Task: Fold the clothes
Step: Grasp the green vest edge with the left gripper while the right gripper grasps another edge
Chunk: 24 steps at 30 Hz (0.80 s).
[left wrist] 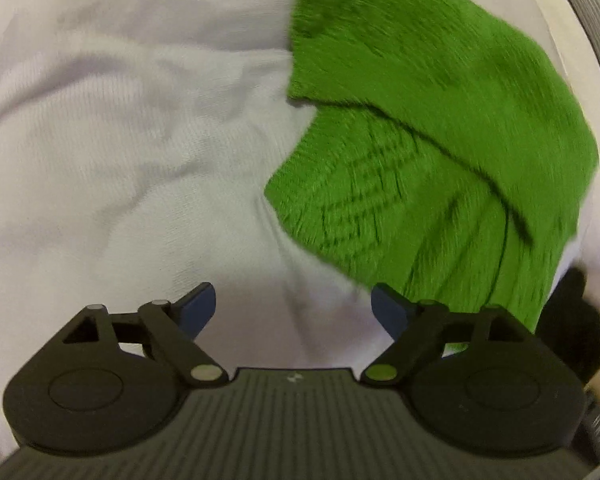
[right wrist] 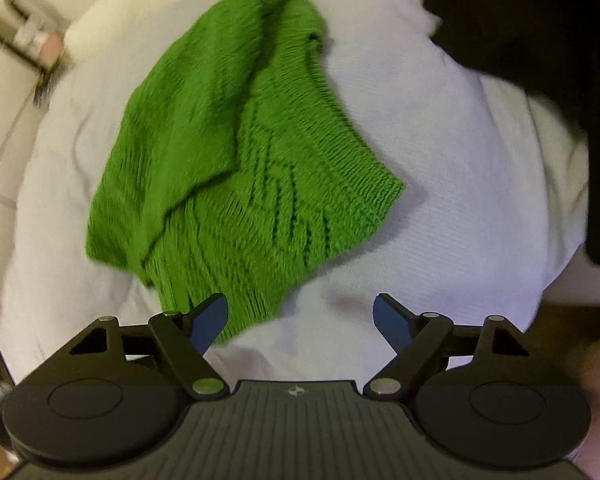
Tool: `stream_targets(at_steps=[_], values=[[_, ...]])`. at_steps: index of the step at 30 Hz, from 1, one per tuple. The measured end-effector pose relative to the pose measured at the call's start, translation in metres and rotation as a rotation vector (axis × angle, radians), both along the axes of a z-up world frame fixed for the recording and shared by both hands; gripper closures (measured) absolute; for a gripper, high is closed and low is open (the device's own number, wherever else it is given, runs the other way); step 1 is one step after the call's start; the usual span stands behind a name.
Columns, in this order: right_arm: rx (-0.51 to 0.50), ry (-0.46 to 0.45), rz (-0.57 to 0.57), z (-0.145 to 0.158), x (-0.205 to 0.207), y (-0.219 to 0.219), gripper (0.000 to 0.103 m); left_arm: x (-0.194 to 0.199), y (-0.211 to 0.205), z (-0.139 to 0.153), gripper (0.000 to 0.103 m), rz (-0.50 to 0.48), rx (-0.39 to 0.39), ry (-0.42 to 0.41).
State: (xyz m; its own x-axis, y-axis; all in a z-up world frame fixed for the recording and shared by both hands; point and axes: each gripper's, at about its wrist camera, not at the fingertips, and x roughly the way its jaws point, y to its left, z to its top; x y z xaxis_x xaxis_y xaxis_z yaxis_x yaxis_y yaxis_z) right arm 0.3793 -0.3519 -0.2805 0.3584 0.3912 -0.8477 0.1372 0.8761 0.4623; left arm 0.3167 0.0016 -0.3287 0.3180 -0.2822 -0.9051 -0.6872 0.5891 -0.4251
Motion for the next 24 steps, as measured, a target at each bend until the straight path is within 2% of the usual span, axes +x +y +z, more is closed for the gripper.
stream_targets(at_steps=[2, 6, 9, 10, 11, 13, 14, 15, 16, 17, 18, 21, 24], values=[[0.048, 0.002, -0.058, -0.008, 0.006, -0.007, 0.021, 0.004, 0.004, -0.012, 0.015, 0.075, -0.049, -0.006], [0.131, 0.014, -0.155, -0.026, 0.016, -0.019, 0.021, 0.009, 0.013, -0.034, 0.014, 0.206, -0.114, 0.004], [0.162, 0.018, -0.204, -0.039, 0.022, -0.023, 0.025, 0.017, 0.017, -0.043, 0.013, 0.273, -0.136, -0.005], [0.168, 0.015, -0.220, -0.042, 0.024, -0.024, 0.027, 0.023, 0.017, -0.044, 0.014, 0.267, -0.137, -0.008], [0.174, 0.014, -0.238, -0.046, 0.026, -0.025, 0.029, 0.029, 0.017, -0.045, 0.019, 0.261, -0.138, -0.011], [0.189, 0.022, -0.266, -0.053, 0.030, -0.027, 0.033, 0.042, 0.015, -0.042, 0.038, 0.235, -0.128, -0.020], [0.192, 0.018, -0.266, -0.053, 0.032, -0.027, 0.043, 0.047, 0.015, -0.037, 0.052, 0.213, -0.107, -0.020], [0.188, 0.004, -0.251, -0.051, 0.034, -0.026, 0.064, 0.053, 0.014, -0.031, 0.065, 0.192, -0.085, -0.020], [0.176, -0.018, -0.219, -0.045, 0.034, -0.023, 0.078, 0.055, 0.014, -0.022, 0.073, 0.152, -0.047, -0.016], [0.154, -0.049, -0.171, -0.036, 0.035, -0.018, 0.090, 0.057, 0.014, -0.013, 0.089, 0.113, -0.010, -0.013], [0.132, -0.080, -0.122, -0.027, 0.035, -0.012, 0.091, 0.059, 0.014, -0.005, 0.096, 0.074, 0.027, -0.011], [0.110, -0.163, 0.024, 0.006, 0.030, 0.005, 0.093, 0.043, 0.023, 0.033, 0.096, 0.056, 0.071, -0.120], [0.116, -0.237, 0.153, 0.045, 0.019, 0.024, 0.095, 0.027, 0.036, 0.087, 0.097, 0.028, 0.176, -0.224]])
